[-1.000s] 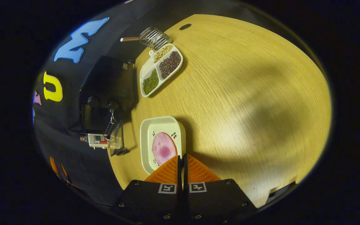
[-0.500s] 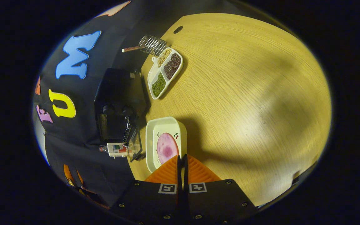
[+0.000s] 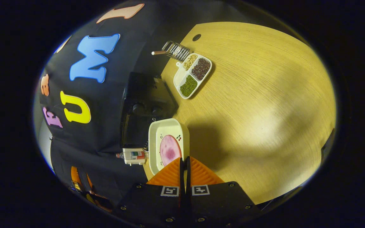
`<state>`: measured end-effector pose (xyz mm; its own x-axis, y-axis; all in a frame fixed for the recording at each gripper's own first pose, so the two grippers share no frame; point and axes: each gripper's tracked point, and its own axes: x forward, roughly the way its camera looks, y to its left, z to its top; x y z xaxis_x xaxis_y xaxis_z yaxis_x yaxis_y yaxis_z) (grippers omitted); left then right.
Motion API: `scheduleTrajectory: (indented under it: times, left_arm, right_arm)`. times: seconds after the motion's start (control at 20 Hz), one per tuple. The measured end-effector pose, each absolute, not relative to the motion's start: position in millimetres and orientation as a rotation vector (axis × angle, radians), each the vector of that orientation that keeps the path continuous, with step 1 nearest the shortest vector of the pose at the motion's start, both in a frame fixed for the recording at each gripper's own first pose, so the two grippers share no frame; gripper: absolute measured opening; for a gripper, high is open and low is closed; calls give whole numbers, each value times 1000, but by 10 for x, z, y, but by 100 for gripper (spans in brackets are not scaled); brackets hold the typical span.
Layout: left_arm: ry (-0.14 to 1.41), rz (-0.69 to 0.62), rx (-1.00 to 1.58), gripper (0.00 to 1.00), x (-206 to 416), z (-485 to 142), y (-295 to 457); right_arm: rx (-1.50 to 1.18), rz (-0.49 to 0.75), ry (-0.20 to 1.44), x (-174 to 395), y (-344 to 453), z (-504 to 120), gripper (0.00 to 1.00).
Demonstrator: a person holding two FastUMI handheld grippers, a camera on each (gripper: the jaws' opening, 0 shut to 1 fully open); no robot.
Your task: Open the electric oven with the left hand, put the food in, and close the electric oven.
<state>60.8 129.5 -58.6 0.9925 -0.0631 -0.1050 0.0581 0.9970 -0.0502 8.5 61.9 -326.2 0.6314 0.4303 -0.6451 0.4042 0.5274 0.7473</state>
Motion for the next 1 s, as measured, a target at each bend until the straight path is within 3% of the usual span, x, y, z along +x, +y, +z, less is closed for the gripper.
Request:
scheduleTrajectory:
  times: [0.55,0.6,0.9,1.0]
  left_arm:
    - [47,-86,-34,100,408,-317,1717]
    - [45,-77,-32,95,387,-303,1788]
    - [47,-31,-50,90,325,-344,2141]
    - [53,-17,-54,95,316,-367,2242]
  right_arm:
    - [1157,-69,831,437,1737,-3059,1]
    - [1167,-82,823,521,1806,-3068,1]
    - [1239,-168,792,934,2156,-3129,0]
    - [1268,-199,775,1099,2231,-3166,1]
